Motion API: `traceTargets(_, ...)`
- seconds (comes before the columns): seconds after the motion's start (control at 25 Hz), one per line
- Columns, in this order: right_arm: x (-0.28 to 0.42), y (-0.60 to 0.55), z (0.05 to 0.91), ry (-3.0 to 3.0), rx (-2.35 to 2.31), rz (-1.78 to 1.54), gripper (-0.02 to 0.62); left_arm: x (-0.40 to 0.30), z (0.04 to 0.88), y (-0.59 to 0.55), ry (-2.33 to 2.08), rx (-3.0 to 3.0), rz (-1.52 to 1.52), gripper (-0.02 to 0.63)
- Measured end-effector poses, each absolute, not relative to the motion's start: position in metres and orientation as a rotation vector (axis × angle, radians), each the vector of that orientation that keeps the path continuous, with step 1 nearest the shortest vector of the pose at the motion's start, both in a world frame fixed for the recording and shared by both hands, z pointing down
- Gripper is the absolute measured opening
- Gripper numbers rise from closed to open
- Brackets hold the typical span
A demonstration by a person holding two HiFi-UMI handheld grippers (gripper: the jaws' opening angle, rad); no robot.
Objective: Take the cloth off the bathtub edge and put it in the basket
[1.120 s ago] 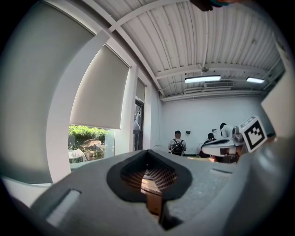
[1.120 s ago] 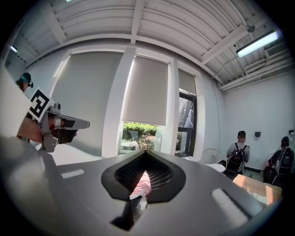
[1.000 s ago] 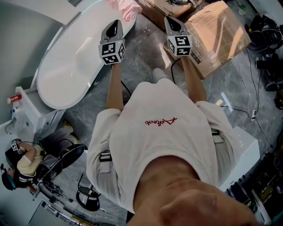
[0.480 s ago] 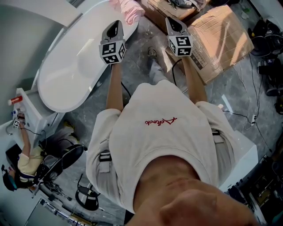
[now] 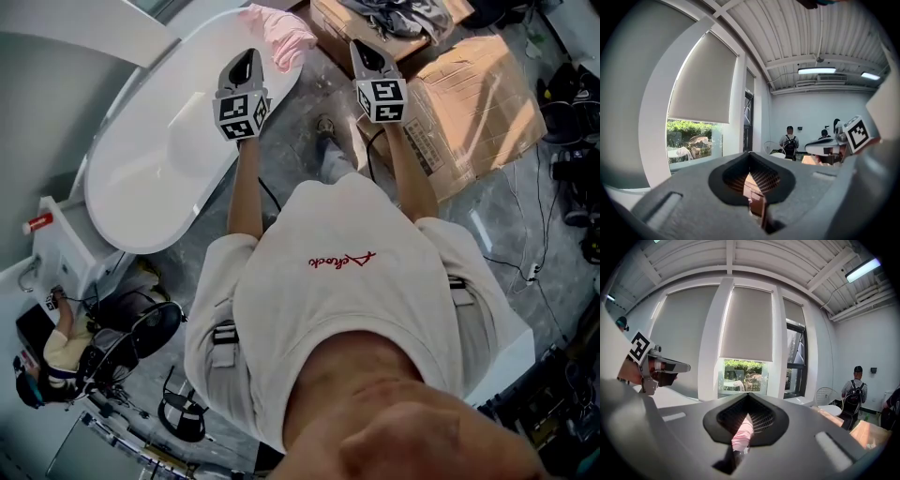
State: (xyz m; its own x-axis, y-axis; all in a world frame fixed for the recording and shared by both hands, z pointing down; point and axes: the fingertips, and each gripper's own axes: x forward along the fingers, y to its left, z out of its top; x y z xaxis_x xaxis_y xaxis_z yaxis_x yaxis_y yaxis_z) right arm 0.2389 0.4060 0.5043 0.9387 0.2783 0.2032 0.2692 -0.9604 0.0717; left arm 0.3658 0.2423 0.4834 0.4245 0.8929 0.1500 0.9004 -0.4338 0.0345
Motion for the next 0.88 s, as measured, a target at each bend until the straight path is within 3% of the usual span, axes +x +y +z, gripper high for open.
traceTargets(0.88,0.438,0.565,0.557,0.237,3.113,0.525,0.006,0.553,0.542,0.4,-1.488,-2.629,-0.469,0.001)
